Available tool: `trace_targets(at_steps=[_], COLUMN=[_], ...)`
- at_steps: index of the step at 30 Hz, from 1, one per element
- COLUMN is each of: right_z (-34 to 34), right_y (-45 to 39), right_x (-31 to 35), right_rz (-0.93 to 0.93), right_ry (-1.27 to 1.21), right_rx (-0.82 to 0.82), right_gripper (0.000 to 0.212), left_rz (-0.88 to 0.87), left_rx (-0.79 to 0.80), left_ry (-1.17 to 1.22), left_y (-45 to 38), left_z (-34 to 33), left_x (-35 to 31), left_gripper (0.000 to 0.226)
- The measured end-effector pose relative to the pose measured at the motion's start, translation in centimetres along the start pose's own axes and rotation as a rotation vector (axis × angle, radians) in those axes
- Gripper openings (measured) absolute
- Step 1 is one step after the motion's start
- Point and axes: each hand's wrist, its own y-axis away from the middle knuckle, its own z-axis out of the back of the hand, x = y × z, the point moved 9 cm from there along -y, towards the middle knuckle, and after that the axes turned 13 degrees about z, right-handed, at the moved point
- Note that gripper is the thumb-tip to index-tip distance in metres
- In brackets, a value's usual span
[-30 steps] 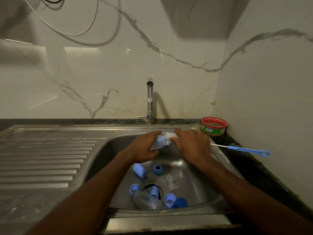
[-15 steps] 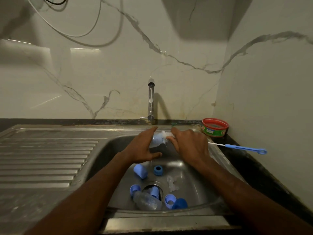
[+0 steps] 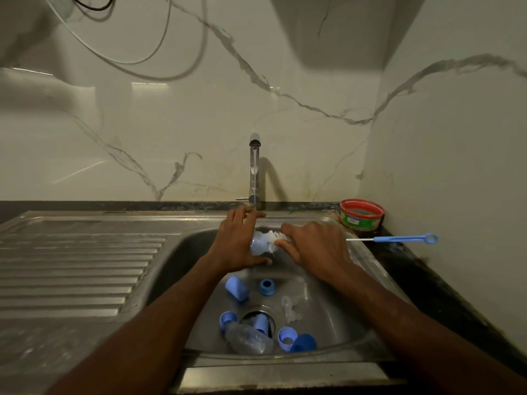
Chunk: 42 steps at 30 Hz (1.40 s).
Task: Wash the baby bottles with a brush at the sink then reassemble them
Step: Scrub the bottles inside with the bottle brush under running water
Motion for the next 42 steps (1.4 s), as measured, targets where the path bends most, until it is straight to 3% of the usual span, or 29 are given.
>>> trace_targets(at_steps=[2, 4, 8, 10, 12, 15, 18, 21, 26, 30, 32, 37, 39, 42], right_z=[0.3, 0.6, 0.5, 0.2, -0.6, -0.6, 0.2, 0.5, 0.4, 0.3, 0.7, 0.8, -0.1, -1.6], right_y=[0.1, 0.4, 1.0, 0.6, 0.1, 0.0, 0.0, 0.4, 0.8, 0.3, 0.2, 0.2, 0.0, -0.2], right_x=[-0.4, -1.5, -2.9, -2.3, -1.4, -0.3, -0.2, -1.6, -2.5, 0.1, 0.6, -0.1, -1.0, -1.8], right_rz=[-0.035, -0.093, -0.206, -0.165, -0.069, 0.007, 0.009, -0.092, -0.161, 0.061, 0.118, 0.019, -0.074, -0.160], right_ry=[0.000, -0.004, 0.006, 0.022, -0.019, -0.035, 0.037, 0.010, 0.035, -0.018, 0.007, 0.042, 0.026, 0.014], right_rx=[0.007, -0.022, -0.033, -0.044, -0.029, -0.006, 0.004, -0.011, -0.006, -0.009, -0.008, 0.023, 0.077, 0.118], right_gripper=[0.040, 0.033, 0.033, 0.035, 0.041, 0.048, 0.046, 0.040, 0.037, 0.048, 0.050, 0.044, 0.039, 0.041], left_rz=[0.023, 0.014, -0.038, -0.061, -0.038, 0.021, 0.034, 0.020, -0.074, -0.084, -0.095, -0.022, -0.050, -0.123], left_rx=[0.231, 0.352, 0.181, 0.080, 0.012, -0.048, 0.123, 0.306, 0.094, -0.061, -0.001, 0.360, 0.377, 0.253], left_ry=[0.162, 0.177, 0.101, 0.061, 0.011, -0.032, 0.157, 0.222, 0.129, -0.061, 0.005, 0.208, 0.166, -0.021], left_y=[0.5, 1.1, 0.2, -0.2, -0.1, 0.0, 0.2, 0.8, -0.1, 0.2, 0.5, 1.1, 1.0, 0.5], left_z=[-1.9, -2.9, -0.8, 0.3, 0.8, 0.4, -1.3, -2.6, 0.3, 1.0, 0.2, -2.0, -2.0, -1.4], left_x=[0.0, -0.6, -0.6, -0.3, 0.1, 0.7, 0.8, -0.3, -0.6, -0.4, -0.2, -0.2, -0.3, -0.5], left_gripper=[0.111, 0.107, 0.075, 0.062, 0.070, 0.100, 0.114, 0.098, 0.062, 0.077, 0.084, 0.076, 0.072, 0.065])
